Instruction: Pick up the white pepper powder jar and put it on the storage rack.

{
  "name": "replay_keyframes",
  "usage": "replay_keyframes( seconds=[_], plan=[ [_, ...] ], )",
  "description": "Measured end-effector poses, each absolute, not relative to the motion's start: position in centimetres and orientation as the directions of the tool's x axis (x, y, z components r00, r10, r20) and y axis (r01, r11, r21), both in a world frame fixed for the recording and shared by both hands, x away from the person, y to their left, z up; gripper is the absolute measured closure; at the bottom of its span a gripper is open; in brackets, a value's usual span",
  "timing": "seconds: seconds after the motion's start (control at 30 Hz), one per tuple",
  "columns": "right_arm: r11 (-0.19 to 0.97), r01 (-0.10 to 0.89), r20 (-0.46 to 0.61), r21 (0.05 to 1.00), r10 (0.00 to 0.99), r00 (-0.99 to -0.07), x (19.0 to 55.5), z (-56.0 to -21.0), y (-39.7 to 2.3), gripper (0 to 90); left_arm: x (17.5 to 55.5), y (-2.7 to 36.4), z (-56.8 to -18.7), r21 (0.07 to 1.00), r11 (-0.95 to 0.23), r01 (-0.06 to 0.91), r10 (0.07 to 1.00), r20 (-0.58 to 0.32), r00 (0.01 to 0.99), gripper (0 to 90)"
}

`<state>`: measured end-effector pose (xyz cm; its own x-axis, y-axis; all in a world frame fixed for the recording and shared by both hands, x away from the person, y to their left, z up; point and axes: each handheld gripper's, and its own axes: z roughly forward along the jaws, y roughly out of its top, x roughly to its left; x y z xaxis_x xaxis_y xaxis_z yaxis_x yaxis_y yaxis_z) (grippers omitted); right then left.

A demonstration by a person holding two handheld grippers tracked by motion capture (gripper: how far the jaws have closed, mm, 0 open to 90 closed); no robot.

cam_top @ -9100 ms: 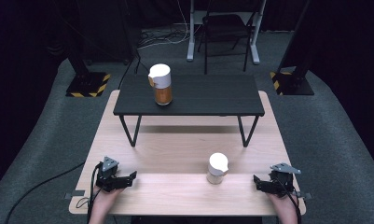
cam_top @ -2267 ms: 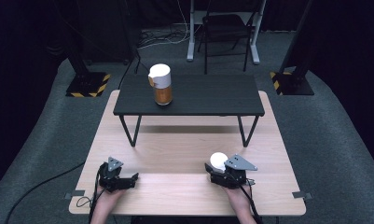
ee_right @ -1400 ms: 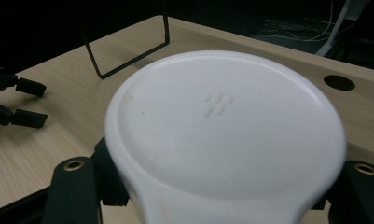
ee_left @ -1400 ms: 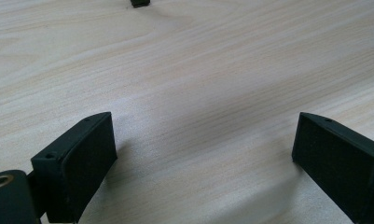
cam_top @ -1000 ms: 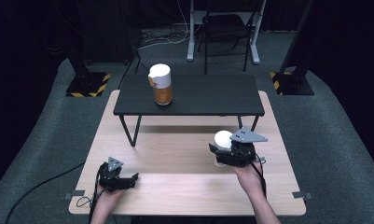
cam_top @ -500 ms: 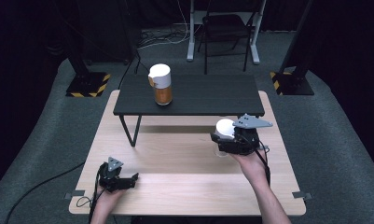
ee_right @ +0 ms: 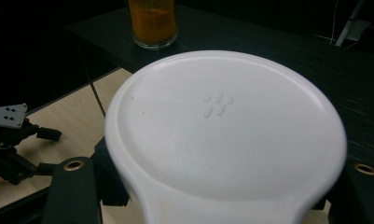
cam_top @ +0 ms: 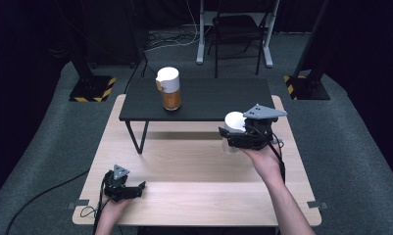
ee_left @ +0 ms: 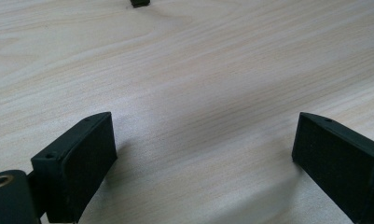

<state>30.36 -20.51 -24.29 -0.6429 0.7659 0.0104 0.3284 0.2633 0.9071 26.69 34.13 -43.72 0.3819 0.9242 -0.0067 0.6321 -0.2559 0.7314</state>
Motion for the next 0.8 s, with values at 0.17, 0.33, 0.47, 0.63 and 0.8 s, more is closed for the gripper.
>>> replay_keyframes(
  seconds=[0.17, 0.33, 0.47, 0.63, 0.8],
  plan=[
    [0.264, 0.320, 0.004, 0.910, 0.766, -0.643, 30.8, -23.1, -20.2, 29.8, 26.7, 34.1, -43.7, 0.731, -0.256, 0.632, 0.924, -0.007, 0.382, 5.4],
    [0.270, 0.313, -0.009, 0.910, 0.770, -0.638, 31.3, -21.9, -19.7, 29.9, 26.7, 34.1, -43.7, 0.731, -0.256, 0.632, 0.924, -0.007, 0.382, 5.5],
    [0.271, 0.308, -0.017, 0.912, 0.774, -0.633, 31.7, -21.0, -19.3, 29.8, 26.7, 34.1, -43.7, 0.731, -0.256, 0.632, 0.924, -0.007, 0.382, 5.4],
    [0.273, 0.304, -0.022, 0.913, 0.776, -0.630, 32.3, -20.2, -19.0, 29.9, 26.7, 34.1, -43.7, 0.731, -0.256, 0.632, 0.924, -0.007, 0.382, 5.5],
    [0.277, 0.300, -0.030, 0.913, 0.779, -0.627, 33.0, -19.6, -18.4, 29.9, 26.7, 34.1, -43.7, 0.731, -0.256, 0.632, 0.924, -0.007, 0.382, 5.4]
  ],
)
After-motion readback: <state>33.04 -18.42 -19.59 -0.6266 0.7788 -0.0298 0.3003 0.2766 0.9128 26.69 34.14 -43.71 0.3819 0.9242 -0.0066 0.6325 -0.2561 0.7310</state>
